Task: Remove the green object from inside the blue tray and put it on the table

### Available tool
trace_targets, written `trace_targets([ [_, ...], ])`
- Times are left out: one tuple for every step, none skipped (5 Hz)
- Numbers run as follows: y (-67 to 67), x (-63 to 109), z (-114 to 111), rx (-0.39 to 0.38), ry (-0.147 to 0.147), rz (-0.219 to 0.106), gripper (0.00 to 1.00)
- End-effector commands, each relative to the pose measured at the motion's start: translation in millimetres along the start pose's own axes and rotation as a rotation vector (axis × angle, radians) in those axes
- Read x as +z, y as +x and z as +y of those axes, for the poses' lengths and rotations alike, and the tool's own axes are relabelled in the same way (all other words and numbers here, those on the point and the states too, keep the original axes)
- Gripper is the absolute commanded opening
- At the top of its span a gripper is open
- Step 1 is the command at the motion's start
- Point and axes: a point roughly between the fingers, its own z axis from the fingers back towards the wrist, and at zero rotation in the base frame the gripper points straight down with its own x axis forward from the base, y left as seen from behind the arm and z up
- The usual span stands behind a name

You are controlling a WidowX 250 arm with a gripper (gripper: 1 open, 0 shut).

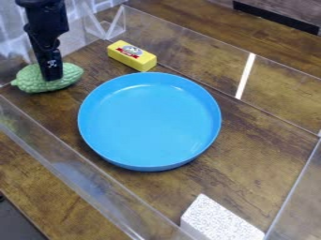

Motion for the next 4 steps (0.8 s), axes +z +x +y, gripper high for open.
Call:
trace_targets([
  [-1.1,20.0,13.5,0.015,0.067,-0.045,1.00],
  [-1.5,16.2,14.0,0.016,0.063,-0.049,0.00],
  [-2.5,13.8,14.4,0.019,0.055,-0.056,0.00],
  [-4.3,11.1,13.1,0.028,0.037,-0.067,0.00],
])
